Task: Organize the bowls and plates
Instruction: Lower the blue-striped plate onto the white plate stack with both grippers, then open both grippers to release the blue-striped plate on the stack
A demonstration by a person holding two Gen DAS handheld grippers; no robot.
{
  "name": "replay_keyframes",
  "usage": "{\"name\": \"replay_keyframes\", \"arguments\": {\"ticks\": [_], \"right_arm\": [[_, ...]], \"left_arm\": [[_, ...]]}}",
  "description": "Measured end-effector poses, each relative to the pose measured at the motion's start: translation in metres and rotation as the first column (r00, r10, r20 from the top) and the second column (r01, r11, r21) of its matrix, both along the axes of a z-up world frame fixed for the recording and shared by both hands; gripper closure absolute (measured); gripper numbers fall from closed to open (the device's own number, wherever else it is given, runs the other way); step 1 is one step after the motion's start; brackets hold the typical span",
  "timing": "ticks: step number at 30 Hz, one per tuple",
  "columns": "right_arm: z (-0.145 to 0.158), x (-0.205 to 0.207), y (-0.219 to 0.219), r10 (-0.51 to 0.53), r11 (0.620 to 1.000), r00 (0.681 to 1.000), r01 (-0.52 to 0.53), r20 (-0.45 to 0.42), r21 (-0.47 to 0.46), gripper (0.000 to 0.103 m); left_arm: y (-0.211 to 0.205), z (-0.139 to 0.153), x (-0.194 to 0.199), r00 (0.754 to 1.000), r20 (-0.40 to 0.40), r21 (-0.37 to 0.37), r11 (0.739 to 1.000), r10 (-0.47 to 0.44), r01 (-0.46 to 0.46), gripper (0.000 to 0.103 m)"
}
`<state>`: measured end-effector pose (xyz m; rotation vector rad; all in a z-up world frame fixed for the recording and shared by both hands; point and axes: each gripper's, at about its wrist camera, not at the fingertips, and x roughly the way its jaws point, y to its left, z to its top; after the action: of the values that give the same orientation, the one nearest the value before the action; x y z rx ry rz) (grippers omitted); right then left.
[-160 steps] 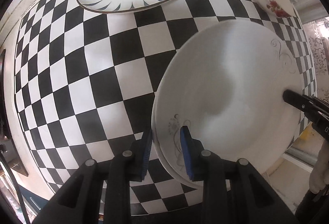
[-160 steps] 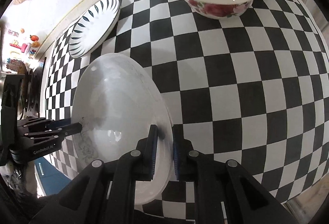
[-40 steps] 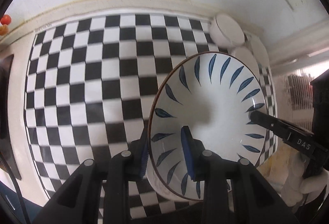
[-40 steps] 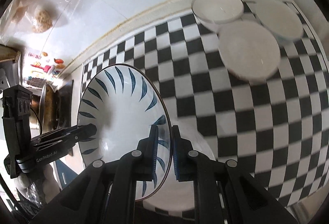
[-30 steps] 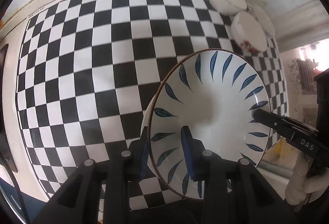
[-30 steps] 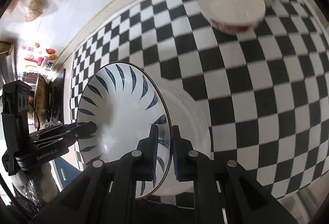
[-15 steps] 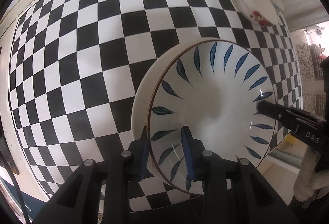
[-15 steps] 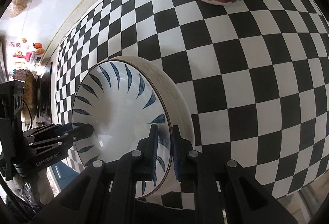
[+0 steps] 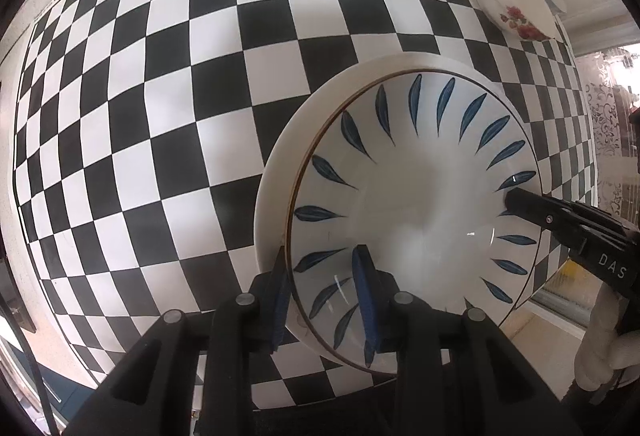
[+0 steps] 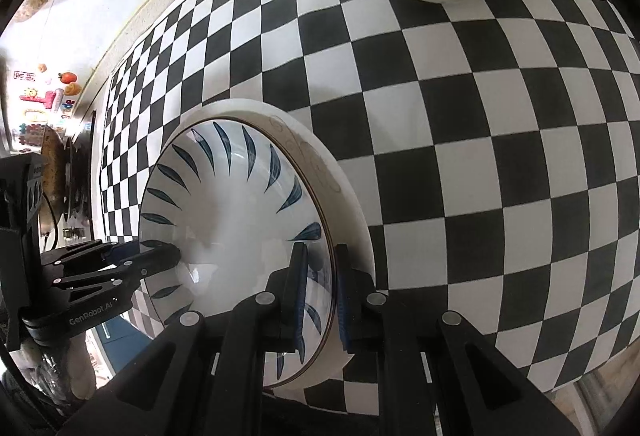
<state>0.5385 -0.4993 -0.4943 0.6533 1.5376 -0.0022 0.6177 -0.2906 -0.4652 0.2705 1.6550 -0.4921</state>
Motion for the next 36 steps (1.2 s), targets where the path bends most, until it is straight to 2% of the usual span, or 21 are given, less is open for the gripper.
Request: {"name": "replay_keyframes", "arguments": {"ticks": [18, 24, 31, 34, 36], "right_arm": [[-0.001, 0.002, 0.002, 0.019, 1.0, 1.0, -0.019, 0.0, -0.002, 0.088], [-0.003, 0.002, -0.002, 0.003, 1.0, 1.0, -0.002, -0.02, 0.014, 0.088], [-0.006, 0.001, -0.002, 0.008, 0.999, 0.998, -0.006, -0.063, 0.039, 0.088], [-0.006, 0.001, -0.001, 0.026, 0.999, 0.997, -0.023, -0.075, 0.039, 0.085], [-0.005, 0.001, -0.001, 0.026, 0.999, 0.997, -0.023, -0.078, 0.04, 0.078]], "left_arm": [[-0.001, -0.002, 0.002, 1.0, -0.023, 0.011, 1.0, 0.001, 0.0, 0.076], [0.003, -0.002, 0.005, 0.999, -0.037, 0.023, 1.0, 0.022, -0.021, 0.075], [0.002, 0.008, 0.006, 1.0, -0.012, 0.043, 0.999, 0.005, -0.005, 0.075], [0.003, 0.013, 0.007, 1.0, -0.008, 0.039, 0.999, 0.013, -0.013, 0.075], [0.003, 0.015, 0.008, 1.0, -0.003, 0.038, 0.999, 0.018, -0.018, 0.075]]}}
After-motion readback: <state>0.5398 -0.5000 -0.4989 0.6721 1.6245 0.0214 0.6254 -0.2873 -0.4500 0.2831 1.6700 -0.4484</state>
